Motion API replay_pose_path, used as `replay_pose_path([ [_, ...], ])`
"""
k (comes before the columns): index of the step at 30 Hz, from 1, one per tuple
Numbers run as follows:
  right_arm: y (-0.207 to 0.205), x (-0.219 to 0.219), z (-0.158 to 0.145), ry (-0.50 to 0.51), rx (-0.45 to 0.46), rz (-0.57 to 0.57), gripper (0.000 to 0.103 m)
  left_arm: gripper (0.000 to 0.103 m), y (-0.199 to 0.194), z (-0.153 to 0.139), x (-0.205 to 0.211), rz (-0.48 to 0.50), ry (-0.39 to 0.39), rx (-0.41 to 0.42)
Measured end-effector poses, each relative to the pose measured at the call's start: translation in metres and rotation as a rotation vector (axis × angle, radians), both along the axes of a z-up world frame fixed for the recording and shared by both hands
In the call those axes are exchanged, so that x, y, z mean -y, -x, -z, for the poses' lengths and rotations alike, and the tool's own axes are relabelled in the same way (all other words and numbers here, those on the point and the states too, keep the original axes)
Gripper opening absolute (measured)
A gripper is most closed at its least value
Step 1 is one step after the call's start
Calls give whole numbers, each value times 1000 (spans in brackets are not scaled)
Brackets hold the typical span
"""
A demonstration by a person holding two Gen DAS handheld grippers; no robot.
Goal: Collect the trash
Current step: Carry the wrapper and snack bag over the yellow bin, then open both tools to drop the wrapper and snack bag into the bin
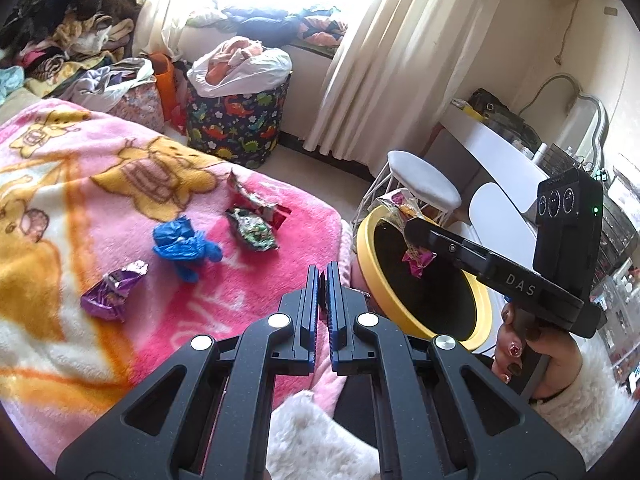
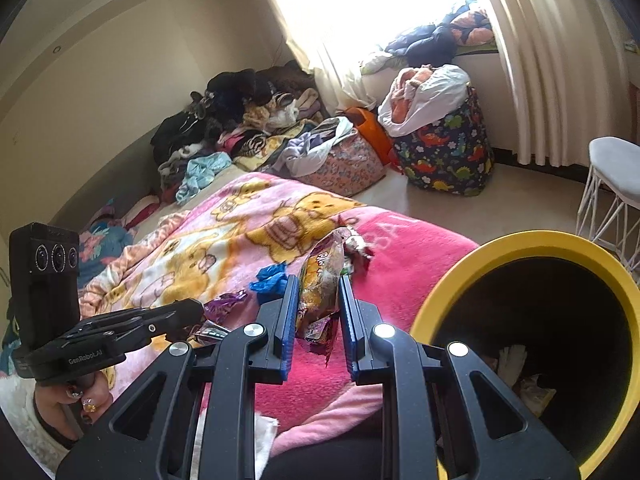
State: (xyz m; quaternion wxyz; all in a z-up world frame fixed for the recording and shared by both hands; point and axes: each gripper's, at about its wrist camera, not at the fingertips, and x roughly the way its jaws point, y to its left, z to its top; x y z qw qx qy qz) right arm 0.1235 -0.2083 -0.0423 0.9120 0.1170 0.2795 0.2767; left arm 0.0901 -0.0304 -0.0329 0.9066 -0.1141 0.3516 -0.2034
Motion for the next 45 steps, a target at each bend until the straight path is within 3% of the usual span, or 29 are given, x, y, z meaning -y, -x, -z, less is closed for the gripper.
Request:
replay_pose_path([
  [22,6,65,0,-50,19,149,19,2,-14,-8,53,65,-13,31],
  [45,5,126,20,-86,-17,296,19,2,-23,-2,99,123,-37,29],
])
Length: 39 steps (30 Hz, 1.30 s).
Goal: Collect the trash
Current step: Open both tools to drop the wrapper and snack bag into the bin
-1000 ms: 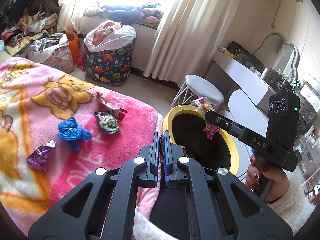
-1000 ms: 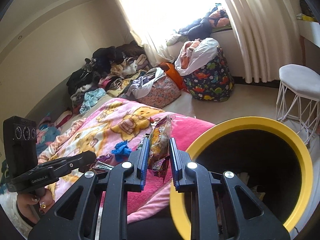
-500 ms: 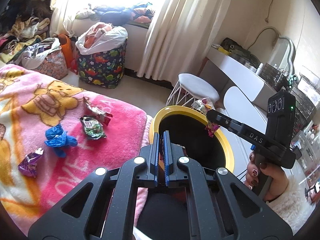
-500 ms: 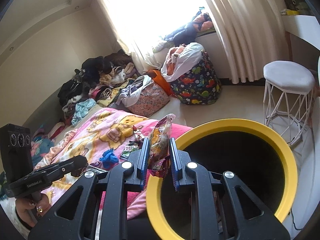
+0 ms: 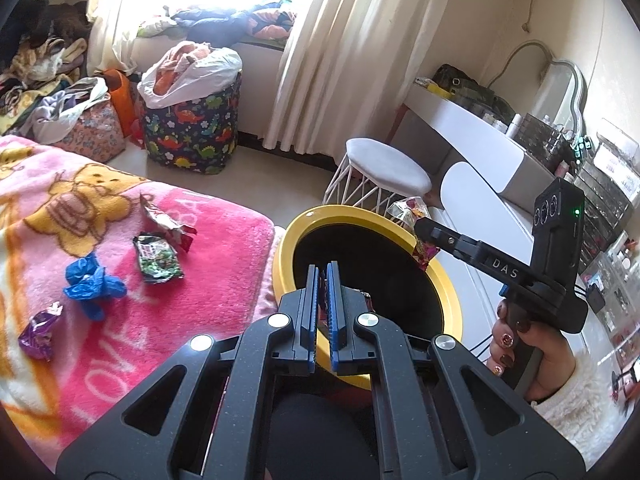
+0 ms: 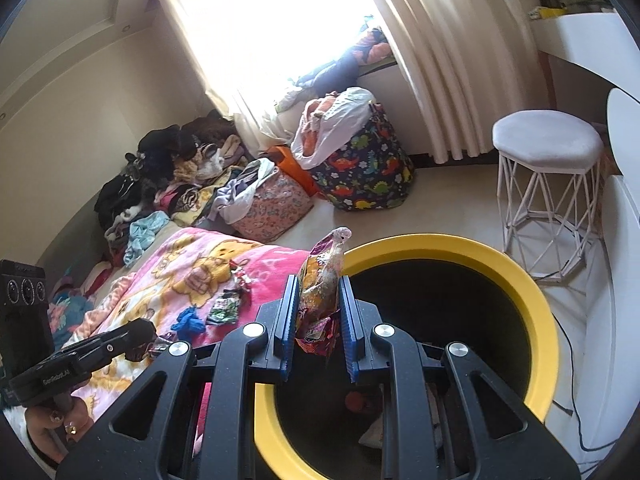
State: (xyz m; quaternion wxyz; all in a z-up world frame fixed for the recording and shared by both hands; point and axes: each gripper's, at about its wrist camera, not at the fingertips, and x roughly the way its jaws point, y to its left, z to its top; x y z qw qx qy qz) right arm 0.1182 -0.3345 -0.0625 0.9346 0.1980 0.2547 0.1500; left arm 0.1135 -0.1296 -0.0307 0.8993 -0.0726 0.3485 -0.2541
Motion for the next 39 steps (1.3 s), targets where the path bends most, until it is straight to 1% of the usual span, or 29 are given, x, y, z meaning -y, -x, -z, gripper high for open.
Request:
replay_pose_path([
  [12,-5,22,17,-21,-55,66,20,2,-11,12,26,36,-9,-17],
  [17,-5,30,24,-20,-78,91,20,2,-18,18,36,56,-3,-36],
  [22,-7,35,30,-25,-102,112,20,2,-24,27,47,71,-14,-51],
  [32,-14,41,43,-32,-142,120,22,2,-37,42,64,96,-47,-77],
  [39,-17,40,49,-31,-160,109,23,2,-46,51,69,93,-60,-99],
])
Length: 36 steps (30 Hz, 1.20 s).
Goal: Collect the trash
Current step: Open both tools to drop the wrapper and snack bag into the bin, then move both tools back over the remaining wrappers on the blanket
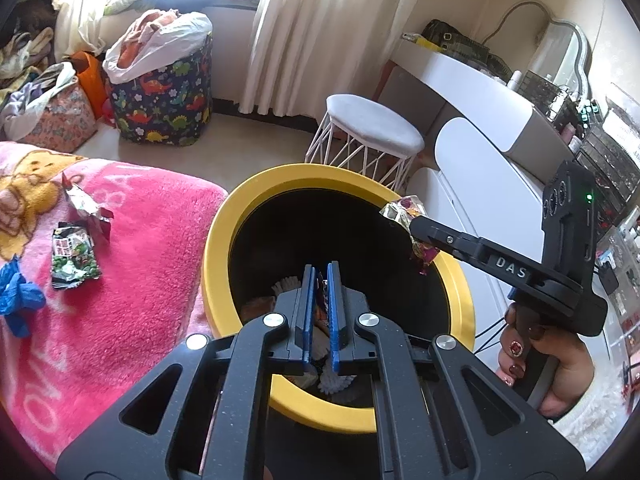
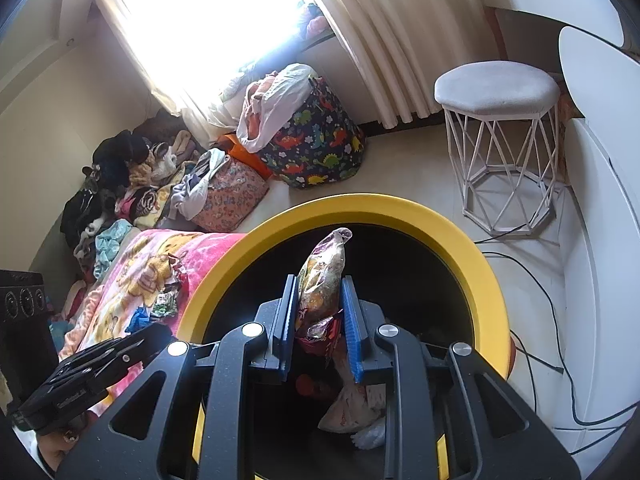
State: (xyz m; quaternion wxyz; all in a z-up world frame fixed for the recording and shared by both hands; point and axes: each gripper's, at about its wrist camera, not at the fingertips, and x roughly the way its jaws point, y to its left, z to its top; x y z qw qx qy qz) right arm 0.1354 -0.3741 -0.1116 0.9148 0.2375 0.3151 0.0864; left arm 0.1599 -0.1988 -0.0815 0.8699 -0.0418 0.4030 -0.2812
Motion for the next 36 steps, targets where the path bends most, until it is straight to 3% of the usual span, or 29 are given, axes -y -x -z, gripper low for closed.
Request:
replay_pose_path([
  [1,-1,0,0,1,-1,-2,23,2,-1,1,0,-2,-2,-3],
  [3,-1,0,0,3,-2,-3,32,12,-4,3,0,-9,-5,-9],
  [4,-2,0,0,1,-1,-4,34,23,-4,3,-1,-10,-2,-12],
  [6,-2,-2,1,0,-2,-5,37,29,-4,3,-3,-9,4,-10],
  [8,-2,-2,1,3,-2,-5,40,46,-3,1,-4,-13,-3,2],
  [11,-1,-3,-1,3,14,-5,54,66,-1,-2,-7,-21,5,10],
  [14,-1,-6,-3,13,29,-4,61,91,1,-5,-12,-35,10,20],
  [21,2,-13,-10,28,62,-4,76,92,6,-12,-22,-69,-13,41],
  [36,4,-36,-25,78,93,-27,79,92,16,-31,-58,-148,-32,115],
])
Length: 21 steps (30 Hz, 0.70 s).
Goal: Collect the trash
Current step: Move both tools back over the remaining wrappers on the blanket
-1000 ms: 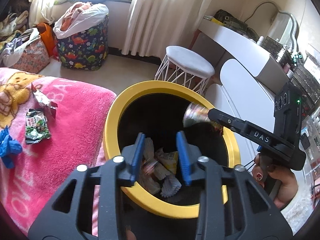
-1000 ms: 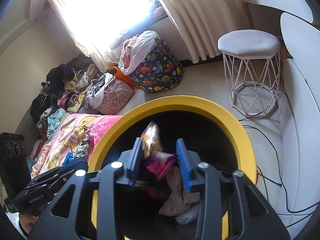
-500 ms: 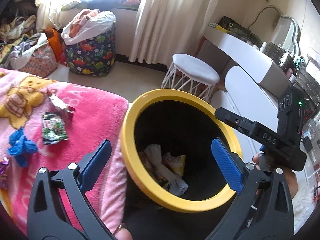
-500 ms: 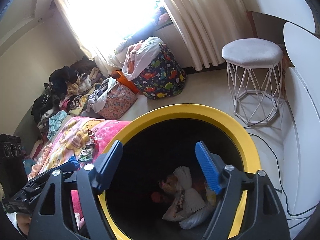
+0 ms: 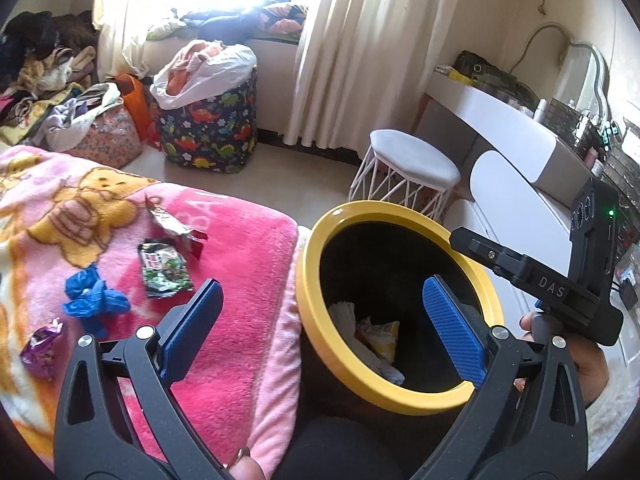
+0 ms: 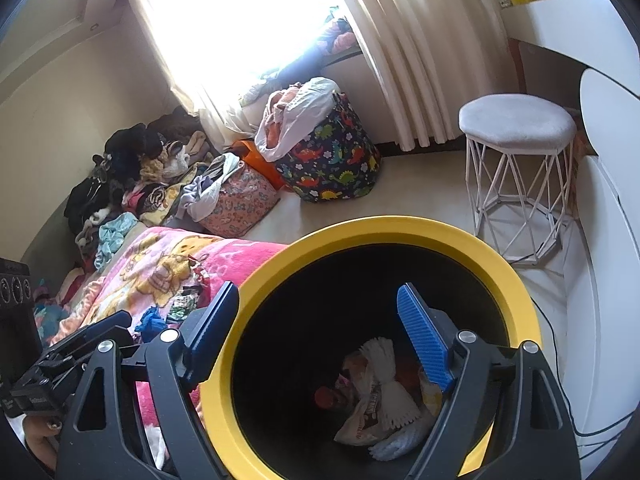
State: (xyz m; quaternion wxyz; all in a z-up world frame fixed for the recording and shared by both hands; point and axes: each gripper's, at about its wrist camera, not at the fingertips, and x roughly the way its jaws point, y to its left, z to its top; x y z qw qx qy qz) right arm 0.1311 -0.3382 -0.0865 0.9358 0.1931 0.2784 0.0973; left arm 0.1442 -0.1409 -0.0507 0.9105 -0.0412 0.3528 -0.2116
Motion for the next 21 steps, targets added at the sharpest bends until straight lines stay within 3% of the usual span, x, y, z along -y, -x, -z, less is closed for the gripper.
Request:
replay_pose_path([
  [21,-2,-70,-14,89,19,-92,86,92,10,-10,-60,-131,-18,61],
])
